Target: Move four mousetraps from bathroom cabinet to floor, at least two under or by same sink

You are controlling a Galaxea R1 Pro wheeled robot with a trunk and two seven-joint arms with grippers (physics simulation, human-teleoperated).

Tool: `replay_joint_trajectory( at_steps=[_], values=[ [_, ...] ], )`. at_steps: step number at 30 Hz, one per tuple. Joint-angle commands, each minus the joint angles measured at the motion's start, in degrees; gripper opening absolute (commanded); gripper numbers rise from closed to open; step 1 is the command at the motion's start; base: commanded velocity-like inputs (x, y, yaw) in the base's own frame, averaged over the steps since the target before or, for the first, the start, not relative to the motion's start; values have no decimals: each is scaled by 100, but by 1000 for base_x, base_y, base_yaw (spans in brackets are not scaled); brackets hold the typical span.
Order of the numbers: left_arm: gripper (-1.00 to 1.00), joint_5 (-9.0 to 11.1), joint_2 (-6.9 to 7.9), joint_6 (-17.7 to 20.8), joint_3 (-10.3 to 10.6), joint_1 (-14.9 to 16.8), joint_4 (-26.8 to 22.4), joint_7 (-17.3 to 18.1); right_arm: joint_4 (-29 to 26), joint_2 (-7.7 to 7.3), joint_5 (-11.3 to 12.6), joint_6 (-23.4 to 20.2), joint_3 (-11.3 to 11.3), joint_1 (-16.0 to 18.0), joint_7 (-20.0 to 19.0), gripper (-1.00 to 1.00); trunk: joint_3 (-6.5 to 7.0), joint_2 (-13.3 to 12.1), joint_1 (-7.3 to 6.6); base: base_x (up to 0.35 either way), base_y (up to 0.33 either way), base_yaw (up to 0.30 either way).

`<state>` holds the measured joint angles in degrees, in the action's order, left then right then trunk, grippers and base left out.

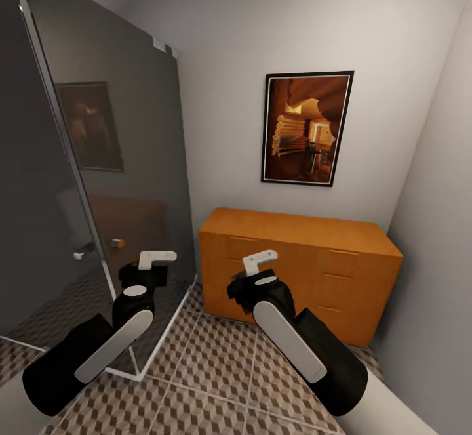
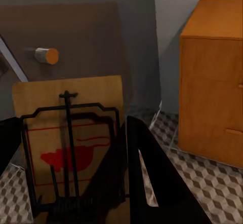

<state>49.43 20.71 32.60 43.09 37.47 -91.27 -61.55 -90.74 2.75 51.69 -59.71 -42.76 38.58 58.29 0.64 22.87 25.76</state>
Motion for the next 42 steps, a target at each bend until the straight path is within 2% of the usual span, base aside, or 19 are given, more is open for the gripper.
replay_joint_trajectory(
  at_steps=[1, 32, 42],
  values=[
    [-100, 14, 4, 54, 15, 8, -5, -50, -4, 1, 60, -30, -4, 3, 60, -100, -1, 5, 3, -1, 0, 280],
    [-100, 14, 4, 54, 15, 7, -5, -48, 0, 13, 60, -30, -14, 2, 60, -100, 78, 5, 3, 0, 0, 280],
    [-100, 14, 4, 54, 15, 6, -5, -45, 3, 12, 60, -30, -115, 5, 60, -100, 103, 5, 3, 0, 0, 280]
  ],
)
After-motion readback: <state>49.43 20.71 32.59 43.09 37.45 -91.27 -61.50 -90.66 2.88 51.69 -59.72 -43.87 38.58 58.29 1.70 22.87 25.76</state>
